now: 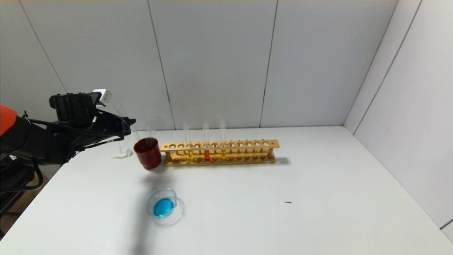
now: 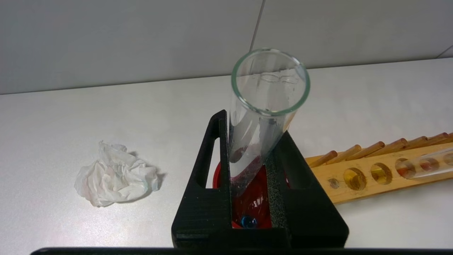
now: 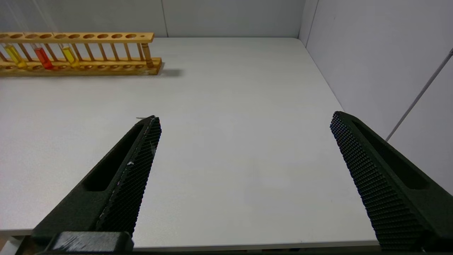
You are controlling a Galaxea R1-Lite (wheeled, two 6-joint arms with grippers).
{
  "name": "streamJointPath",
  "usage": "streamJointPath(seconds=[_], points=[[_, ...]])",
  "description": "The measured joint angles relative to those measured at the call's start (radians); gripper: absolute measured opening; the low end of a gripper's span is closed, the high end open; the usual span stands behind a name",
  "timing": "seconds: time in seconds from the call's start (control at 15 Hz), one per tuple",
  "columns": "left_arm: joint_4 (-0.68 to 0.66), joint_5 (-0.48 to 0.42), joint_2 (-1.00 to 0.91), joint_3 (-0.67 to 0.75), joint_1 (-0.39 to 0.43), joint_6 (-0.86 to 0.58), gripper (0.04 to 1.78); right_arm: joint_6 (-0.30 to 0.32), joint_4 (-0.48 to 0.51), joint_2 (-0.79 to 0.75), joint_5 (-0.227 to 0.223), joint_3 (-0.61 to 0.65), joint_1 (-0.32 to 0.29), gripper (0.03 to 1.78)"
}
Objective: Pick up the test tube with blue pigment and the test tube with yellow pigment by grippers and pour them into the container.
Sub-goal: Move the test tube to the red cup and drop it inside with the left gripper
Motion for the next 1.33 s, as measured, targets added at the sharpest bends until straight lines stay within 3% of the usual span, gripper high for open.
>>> streamJointPath(seconds=[1.0,1.2,1.33], points=[[0.0,0.008,0.051,-0.007,-0.021,0.027,0.37,0.0,0.0,0.0,0.0,0.0,0.0,1.75],[-0.004,0.008,0.054,-0.006,-0.021,0.027,0.62,0.0,0.0,0.0,0.0,0.0,0.0,1.75],[-0.004,0.009,0.054,-0.001,-0.023,0.027,0.94,0.0,0.0,0.0,0.0,0.0,0.0,1.75]])
